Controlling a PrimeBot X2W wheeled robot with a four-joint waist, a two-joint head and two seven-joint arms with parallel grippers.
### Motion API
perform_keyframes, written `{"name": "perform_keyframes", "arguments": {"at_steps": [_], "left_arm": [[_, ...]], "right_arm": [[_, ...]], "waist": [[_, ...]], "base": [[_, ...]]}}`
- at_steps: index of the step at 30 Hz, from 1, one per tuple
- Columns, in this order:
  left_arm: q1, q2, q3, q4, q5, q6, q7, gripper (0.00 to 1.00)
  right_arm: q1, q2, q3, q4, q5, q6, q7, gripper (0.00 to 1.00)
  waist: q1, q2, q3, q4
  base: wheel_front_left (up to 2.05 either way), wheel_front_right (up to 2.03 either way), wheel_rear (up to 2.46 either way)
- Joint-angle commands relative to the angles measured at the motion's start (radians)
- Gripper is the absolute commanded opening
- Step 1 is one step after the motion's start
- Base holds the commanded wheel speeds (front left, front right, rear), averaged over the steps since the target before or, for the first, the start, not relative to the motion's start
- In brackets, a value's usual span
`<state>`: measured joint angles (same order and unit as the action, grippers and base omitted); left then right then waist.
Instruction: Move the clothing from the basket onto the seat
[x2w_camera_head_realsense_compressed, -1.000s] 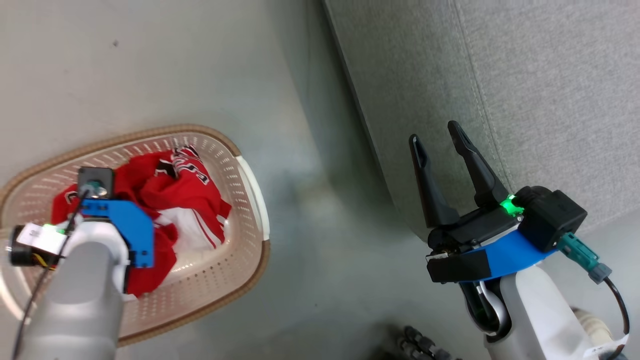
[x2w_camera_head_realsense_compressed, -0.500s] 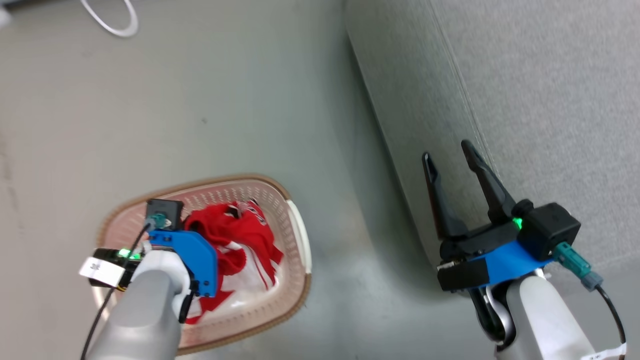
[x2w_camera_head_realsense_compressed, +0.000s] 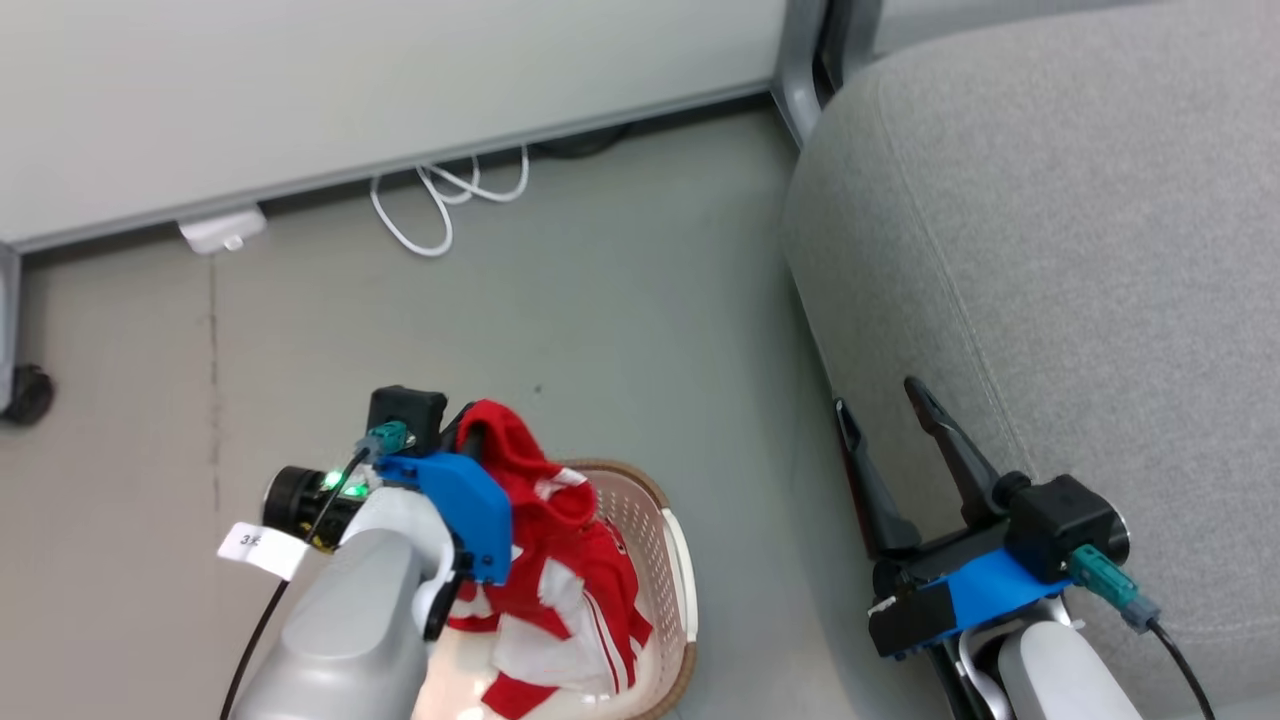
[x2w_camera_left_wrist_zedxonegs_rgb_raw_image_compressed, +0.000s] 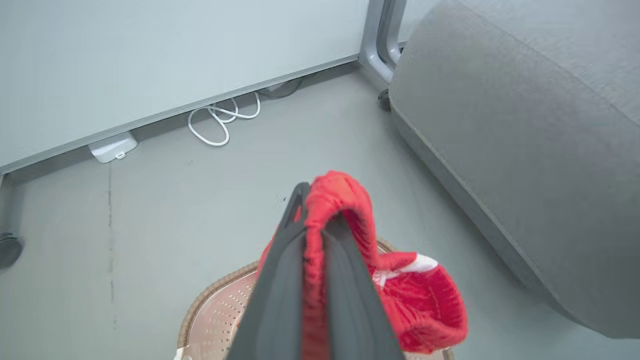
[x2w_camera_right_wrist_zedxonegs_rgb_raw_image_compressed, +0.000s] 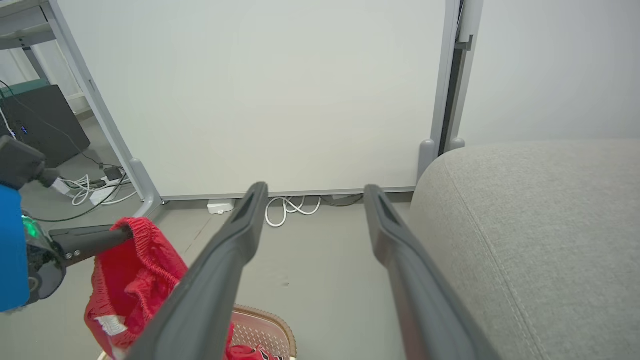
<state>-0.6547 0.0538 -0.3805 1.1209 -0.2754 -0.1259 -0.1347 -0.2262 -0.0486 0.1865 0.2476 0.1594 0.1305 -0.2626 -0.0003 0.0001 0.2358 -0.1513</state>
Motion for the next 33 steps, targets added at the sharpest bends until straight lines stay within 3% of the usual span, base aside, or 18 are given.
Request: {"name": "perform_keyframes", "arguments": {"at_steps": [1,6,15,23,33], "left_arm": [[0.017,-0.004,-0.029,-0.039,-0.033,-0.006,0.004,0.00],[0.014,-0.003,-0.129,-0.185,-0.146,-0.004,0.042,0.00],[-0.043,-0.002,-0.227,-0.361,-0.248,-0.004,0.089,0.00],[-0.095,-0.003,-0.282,-0.455,-0.322,-0.001,0.109,0.00],[-0.142,-0.003,-0.357,-0.520,-0.408,0.036,0.117,0.00]], "right_arm": [[0.016,-0.003,0.004,0.007,-0.004,0.000,-0.003,1.00],[0.027,-0.003,0.018,0.021,-0.009,0.000,-0.003,1.00],[0.048,-0.003,0.049,0.036,-0.007,0.000,-0.002,1.00],[0.056,-0.003,0.071,0.046,-0.007,0.000,0.010,1.00],[0.062,-0.003,0.095,0.048,-0.001,0.000,0.027,1.00]], "waist": [[0.0003,-0.0001,-0.056,0.025],[0.0003,-0.0001,-0.088,0.026],[0.0003,-0.0001,-0.129,0.021],[0.0003,-0.0001,-0.164,0.008],[0.0003,-0.0001,-0.189,-0.006]], "base": [[0.00,0.00,0.00],[0.00,0.00,0.00],[0.00,0.00,0.00],[0.00,0.00,0.00],[0.00,0.00,0.00]]}}
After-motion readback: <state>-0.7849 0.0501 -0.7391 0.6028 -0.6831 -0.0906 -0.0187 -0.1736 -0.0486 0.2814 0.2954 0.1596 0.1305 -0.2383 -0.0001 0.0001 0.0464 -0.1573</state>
